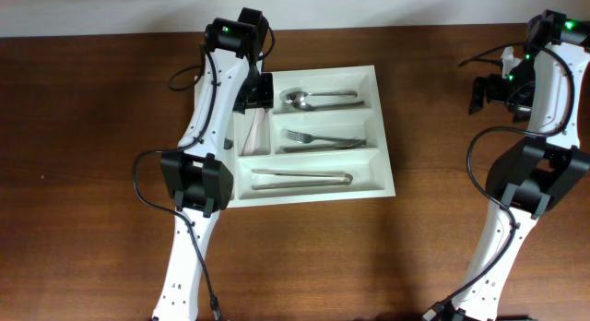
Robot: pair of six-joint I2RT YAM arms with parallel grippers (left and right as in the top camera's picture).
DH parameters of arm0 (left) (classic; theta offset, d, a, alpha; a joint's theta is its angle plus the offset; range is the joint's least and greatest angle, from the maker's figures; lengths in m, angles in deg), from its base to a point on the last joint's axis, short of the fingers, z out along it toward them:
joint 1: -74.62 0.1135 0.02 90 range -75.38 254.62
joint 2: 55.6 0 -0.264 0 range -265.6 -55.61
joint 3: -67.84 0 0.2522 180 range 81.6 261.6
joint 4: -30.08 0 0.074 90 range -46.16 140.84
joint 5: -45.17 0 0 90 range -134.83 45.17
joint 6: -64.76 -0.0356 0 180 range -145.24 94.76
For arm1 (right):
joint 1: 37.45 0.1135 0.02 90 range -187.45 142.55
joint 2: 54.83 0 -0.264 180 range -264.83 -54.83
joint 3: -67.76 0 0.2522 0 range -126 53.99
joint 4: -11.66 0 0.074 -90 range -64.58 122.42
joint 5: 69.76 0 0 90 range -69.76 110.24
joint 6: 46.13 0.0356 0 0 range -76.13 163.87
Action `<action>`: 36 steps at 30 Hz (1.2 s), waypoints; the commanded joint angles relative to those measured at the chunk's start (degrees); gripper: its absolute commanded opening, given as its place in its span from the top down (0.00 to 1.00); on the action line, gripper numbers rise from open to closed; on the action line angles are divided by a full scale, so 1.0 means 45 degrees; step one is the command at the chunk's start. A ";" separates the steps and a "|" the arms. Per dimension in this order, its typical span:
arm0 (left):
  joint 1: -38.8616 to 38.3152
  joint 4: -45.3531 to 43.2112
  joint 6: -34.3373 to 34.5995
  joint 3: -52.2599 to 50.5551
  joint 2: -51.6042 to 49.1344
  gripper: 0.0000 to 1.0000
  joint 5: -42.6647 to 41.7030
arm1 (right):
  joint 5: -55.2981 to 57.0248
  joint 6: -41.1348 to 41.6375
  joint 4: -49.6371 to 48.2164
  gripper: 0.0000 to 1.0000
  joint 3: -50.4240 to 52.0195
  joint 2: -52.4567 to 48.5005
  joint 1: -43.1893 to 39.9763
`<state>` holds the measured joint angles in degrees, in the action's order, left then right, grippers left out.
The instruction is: Pack container
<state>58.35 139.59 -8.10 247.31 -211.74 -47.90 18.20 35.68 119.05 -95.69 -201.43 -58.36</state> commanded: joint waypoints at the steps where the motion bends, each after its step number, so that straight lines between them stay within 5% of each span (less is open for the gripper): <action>1: 0.0257 0.0112 -0.0024 0.0806 0.0034 0.44 0.0131 | -0.0019 -0.0131 -0.0005 0.01 -0.0214 0.0233 -0.0029; 7: 0.0801 0.0214 -0.0840 0.2909 0.1209 0.37 0.0121 | -0.0019 -0.0131 -0.0005 0.01 -0.0214 0.0233 -0.0029; 8: 0.0899 0.0209 -0.0962 0.3177 0.1486 0.01 0.0112 | -0.0024 -0.0131 -0.0005 0.01 -0.0214 0.0233 -0.0029; 19: 0.1239 0.0209 -0.1598 0.3147 0.5838 0.01 -0.0291 | -0.0024 -0.0131 -0.0005 0.01 -0.0214 0.0233 -0.0029; 26: 0.1141 0.0209 -0.2506 0.3104 0.8136 0.01 -0.2803 | -0.0024 -0.0131 -0.0005 0.01 -0.0214 0.0233 -0.0029; 36: -0.0384 0.0209 -0.2574 0.0957 1.2177 0.01 -0.0996 | -0.0024 -0.0131 -0.0005 0.01 -0.0214 0.0233 -0.0029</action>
<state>58.28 140.44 -18.65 256.14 -163.81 -57.52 18.20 35.68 119.07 -95.69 -201.43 -58.36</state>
